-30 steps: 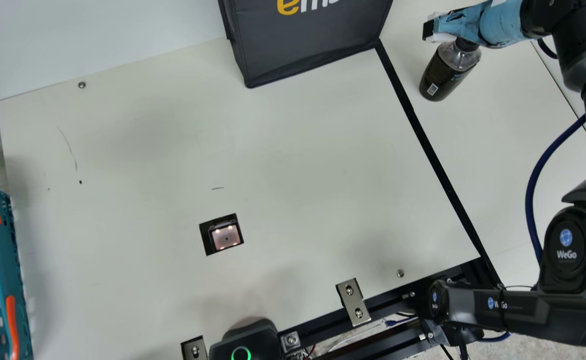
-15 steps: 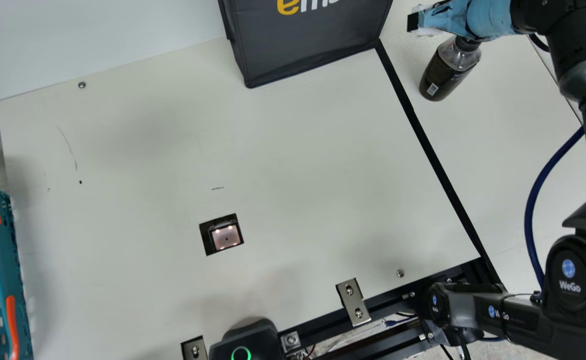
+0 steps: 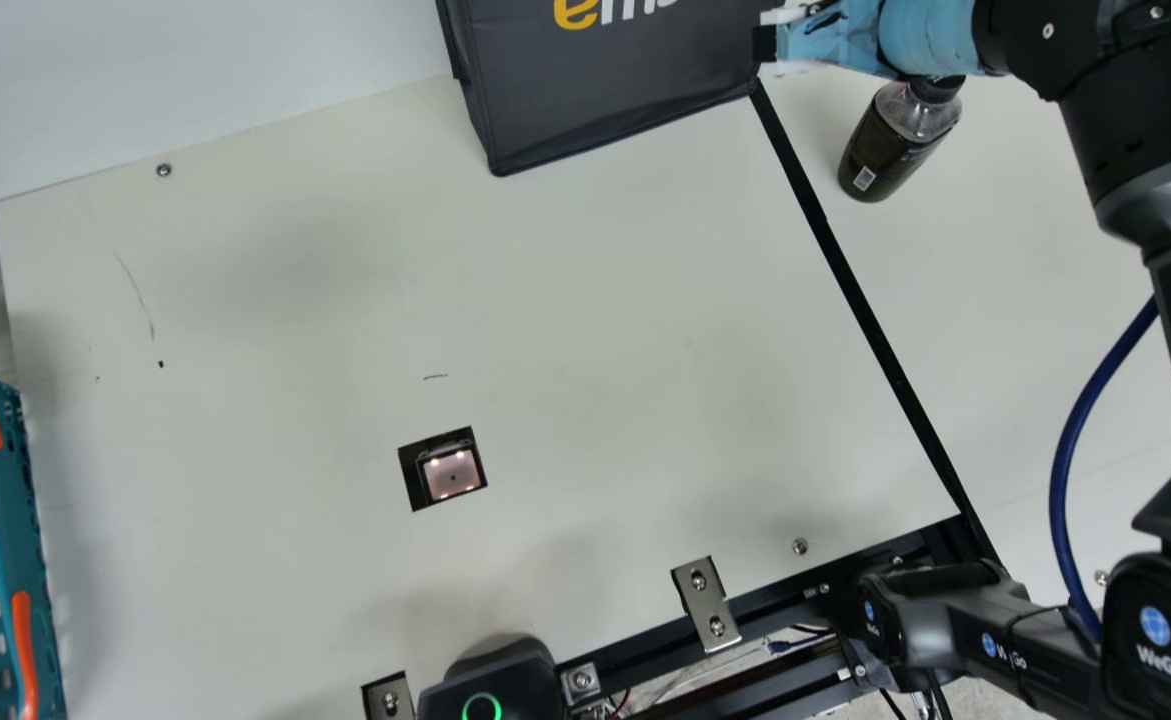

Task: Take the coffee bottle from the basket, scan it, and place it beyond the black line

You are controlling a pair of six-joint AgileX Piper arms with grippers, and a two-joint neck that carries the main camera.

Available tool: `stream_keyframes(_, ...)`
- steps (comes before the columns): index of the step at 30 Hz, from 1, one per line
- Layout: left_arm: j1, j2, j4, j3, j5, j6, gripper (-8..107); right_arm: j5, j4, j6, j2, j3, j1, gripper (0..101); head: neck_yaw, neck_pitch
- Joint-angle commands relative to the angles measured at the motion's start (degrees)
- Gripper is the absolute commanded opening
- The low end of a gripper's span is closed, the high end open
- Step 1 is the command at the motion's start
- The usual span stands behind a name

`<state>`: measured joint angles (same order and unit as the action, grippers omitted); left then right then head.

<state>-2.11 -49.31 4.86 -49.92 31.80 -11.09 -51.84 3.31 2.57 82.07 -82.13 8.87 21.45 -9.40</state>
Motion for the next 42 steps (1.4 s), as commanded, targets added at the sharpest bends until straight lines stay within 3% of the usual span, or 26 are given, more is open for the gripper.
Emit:
stream_keyframes(1, 0.0, 0.0, 0.0, 0.0, 0.0, 0.0, 90, 0.01, -0.28, -0.73, -0.4, -0.08, -1.28, 91, 0.13, 1.48)
stream_keyframes(16, 0.0, 0.0, 0.0, 0.0, 0.0, 0.0, 90, -0.67, -3.37, -5.62, -3.12, -1.38, -9.68, 91, 0.13, 1.48)
stream_keyframes(34, 0.0, 0.0, 0.0, 0.0, 0.0, 0.0, 90, -1.29, -4.58, -6.73, -5.36, -2.66, -12.99, 91, 0.13, 1.48)
stream_keyframes(42, 0.79, 1.28, -0.72, -4.05, 8.02, 1.8, 90, -5.23, -4.46, -5.22, -13.29, 0.89, -12.15, 91, -10.54, 1.48)
